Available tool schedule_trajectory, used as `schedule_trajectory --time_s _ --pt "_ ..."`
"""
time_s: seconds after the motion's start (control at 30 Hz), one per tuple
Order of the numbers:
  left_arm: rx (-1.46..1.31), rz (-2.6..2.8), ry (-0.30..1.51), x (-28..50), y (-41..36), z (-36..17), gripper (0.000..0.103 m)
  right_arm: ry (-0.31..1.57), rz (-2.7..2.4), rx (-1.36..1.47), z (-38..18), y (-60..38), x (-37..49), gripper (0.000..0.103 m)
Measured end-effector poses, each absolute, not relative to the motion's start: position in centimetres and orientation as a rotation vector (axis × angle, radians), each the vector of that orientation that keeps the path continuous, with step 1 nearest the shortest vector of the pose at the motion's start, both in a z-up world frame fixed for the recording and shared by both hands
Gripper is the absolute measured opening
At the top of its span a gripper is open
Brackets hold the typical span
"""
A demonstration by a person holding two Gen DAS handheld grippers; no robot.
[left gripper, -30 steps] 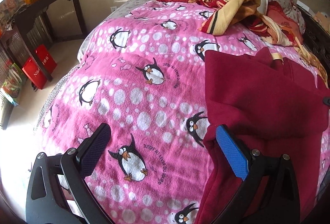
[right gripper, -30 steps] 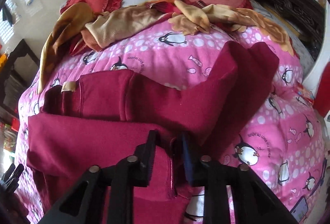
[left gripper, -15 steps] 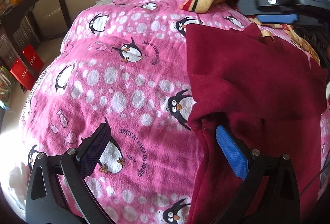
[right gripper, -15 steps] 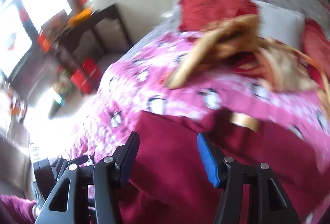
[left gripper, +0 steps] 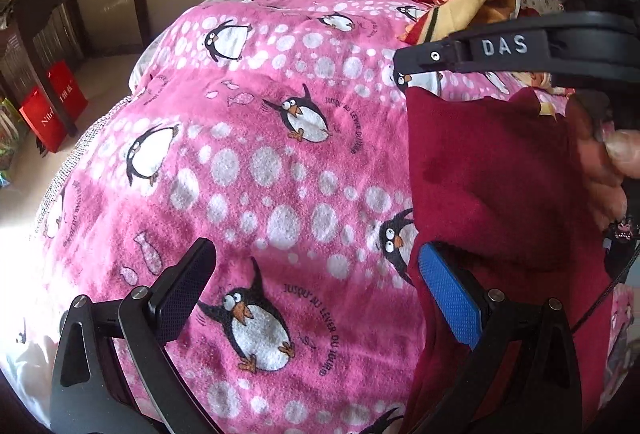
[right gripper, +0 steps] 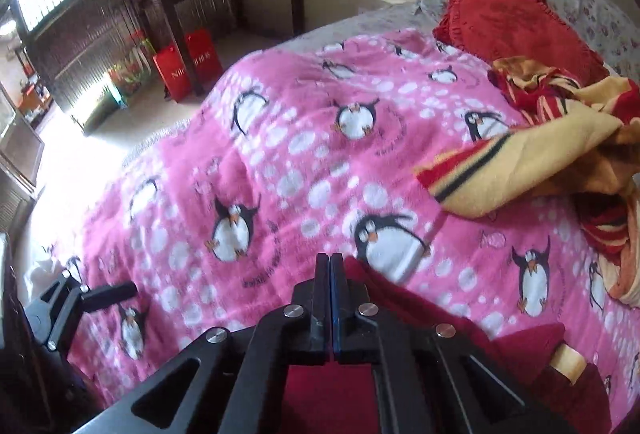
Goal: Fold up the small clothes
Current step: 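Fold the held sleeve across the shirt body, then open the right tool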
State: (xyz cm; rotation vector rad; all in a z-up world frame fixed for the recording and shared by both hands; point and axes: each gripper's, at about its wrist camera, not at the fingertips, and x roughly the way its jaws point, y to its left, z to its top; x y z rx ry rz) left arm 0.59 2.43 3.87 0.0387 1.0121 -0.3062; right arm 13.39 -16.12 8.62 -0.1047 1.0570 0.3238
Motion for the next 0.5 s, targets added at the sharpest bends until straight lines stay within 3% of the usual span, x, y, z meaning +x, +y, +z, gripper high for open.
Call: schedule_trajectory --time_s 0.2,0.27,0.3,0.33,0.5 --pt "0.011 -0.26 1.01 1.1 4.4 4.3 0.102 1.018 0.337 -0.086 9.2 -13.8 14.3 0.001" --pt "-0.006 -0.263 1.008 1.0 4.8 4.5 0.102 1.027 0.349 -0.1 9.8 -14.5 13.5 0.014" --pt "-0.008 -0.265 1.003 0.9 4.9 4.7 0.102 1.039 0.338 -0.103 9.9 -15.2 13.1 0.039" --pt "-0.009 -0.267 1.0 0.7 4.9 4.8 0.102 1.045 0.322 -0.108 9.9 -16.1 12.7 0.054" --pt "0.014 -0.291 1.007 0.3 3.7 4.7 0.102 1.115 0.304 -0.145 7.7 -18.7 11.4 0.053"
